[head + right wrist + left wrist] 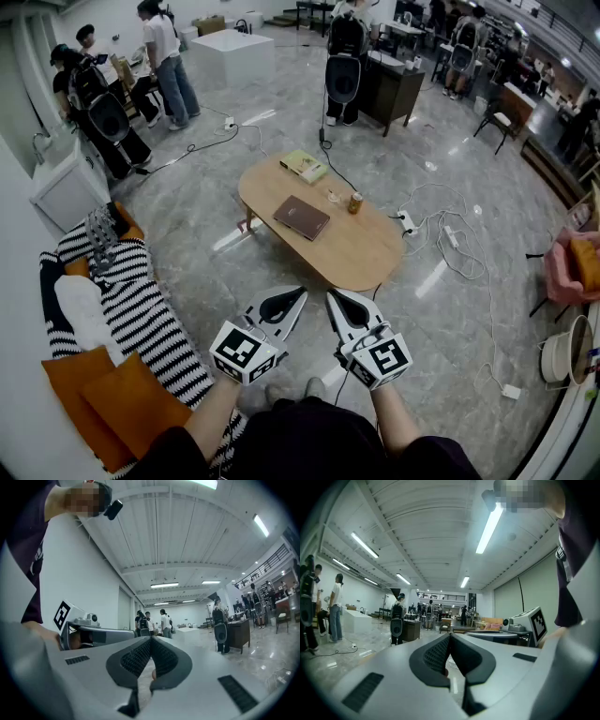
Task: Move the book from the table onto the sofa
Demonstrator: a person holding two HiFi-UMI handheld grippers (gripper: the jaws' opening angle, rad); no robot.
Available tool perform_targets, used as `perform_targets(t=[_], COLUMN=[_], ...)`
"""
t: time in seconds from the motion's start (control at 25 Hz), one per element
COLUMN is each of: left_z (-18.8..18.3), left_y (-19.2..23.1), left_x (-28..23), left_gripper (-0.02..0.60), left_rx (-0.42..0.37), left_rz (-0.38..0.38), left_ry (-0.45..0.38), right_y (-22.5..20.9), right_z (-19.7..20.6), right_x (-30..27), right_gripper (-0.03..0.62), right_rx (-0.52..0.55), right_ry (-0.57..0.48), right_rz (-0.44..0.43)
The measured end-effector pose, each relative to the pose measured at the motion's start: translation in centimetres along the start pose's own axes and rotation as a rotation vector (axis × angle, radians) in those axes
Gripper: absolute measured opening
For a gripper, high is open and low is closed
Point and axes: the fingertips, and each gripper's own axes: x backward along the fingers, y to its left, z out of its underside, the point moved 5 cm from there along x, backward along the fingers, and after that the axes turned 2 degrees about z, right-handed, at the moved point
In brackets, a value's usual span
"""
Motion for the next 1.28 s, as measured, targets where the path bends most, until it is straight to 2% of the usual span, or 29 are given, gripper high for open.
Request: perform_targets(t=[0.32, 0.48, 0.72, 1.0, 1.28], left_z=[0.7, 0.8, 1.1, 2.1, 2.9], left_y=[-0.6, -0.5, 0.8, 5.1, 11.9], left_x=[-3.3, -4.6, -5.7, -7.3, -9.2], left_gripper=[0.015, 0.015, 0.015, 0.015, 0.015], left_rx=[0.0, 0.003, 0.004, 0.013, 0.028], left_rz=[-0.034, -0.065, -0.099, -0.103, -0.07], left_ry=[0.013, 0.021, 0.043, 0.056, 0.082], right_y=[-3.7, -5.1, -6.8, -9.0, -11.1], right_z=[0.5, 1.5, 2.2, 4.3, 5.9], right_x=[0.9, 1.1, 0.1, -3.6, -9.8], right_gripper=[0.023, 0.023, 0.023, 0.023, 0.023], right_rx=[-0.007, -0.029, -0.066, -0.083, -0.11], right_ry=[-0.002, 0.055, 0.055, 0.086, 0.108], right_rz=[-0.018, -0.05, -0.065, -0.053, -0.02])
